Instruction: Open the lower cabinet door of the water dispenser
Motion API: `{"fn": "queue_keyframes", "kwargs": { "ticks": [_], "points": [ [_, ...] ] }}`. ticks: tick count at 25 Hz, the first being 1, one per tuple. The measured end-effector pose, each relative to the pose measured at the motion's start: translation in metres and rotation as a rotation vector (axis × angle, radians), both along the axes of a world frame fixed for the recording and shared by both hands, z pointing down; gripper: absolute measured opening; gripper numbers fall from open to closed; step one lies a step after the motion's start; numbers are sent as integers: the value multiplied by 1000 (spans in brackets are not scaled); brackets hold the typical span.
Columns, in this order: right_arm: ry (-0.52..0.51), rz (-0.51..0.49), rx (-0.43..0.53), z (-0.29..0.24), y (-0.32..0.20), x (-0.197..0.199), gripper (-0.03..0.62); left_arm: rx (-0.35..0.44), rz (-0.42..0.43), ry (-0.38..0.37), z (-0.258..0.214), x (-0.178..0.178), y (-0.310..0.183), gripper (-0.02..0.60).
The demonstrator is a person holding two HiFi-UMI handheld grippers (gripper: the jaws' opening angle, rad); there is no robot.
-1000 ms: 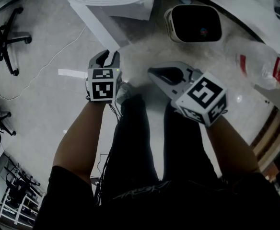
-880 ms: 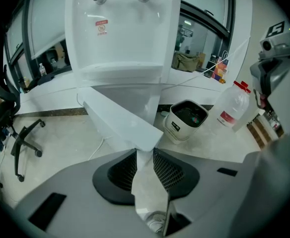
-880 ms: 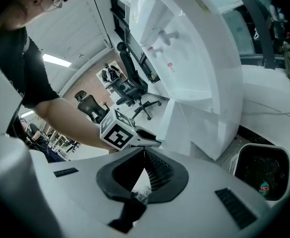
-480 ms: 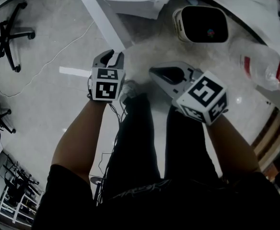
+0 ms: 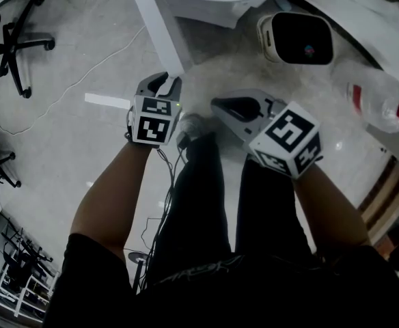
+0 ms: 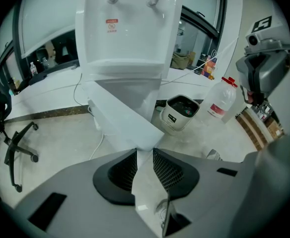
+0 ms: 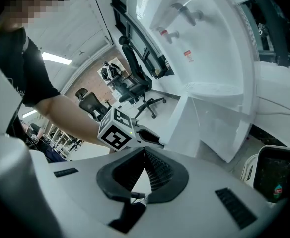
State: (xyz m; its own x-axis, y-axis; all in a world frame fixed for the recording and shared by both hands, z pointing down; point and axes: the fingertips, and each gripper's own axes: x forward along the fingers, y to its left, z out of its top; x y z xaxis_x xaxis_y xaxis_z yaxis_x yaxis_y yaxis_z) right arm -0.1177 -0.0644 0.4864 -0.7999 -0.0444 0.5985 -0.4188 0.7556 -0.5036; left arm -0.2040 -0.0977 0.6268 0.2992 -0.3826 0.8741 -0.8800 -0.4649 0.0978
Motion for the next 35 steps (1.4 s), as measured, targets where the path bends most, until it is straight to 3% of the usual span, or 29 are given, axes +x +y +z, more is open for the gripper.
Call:
{"fn": "queue_keyframes", "kwargs": {
  "ticks": [35],
  "points": [
    [17,-56,-20,3,-8,-99,12,-65,204,29,4,-82,15,100]
  ]
}}
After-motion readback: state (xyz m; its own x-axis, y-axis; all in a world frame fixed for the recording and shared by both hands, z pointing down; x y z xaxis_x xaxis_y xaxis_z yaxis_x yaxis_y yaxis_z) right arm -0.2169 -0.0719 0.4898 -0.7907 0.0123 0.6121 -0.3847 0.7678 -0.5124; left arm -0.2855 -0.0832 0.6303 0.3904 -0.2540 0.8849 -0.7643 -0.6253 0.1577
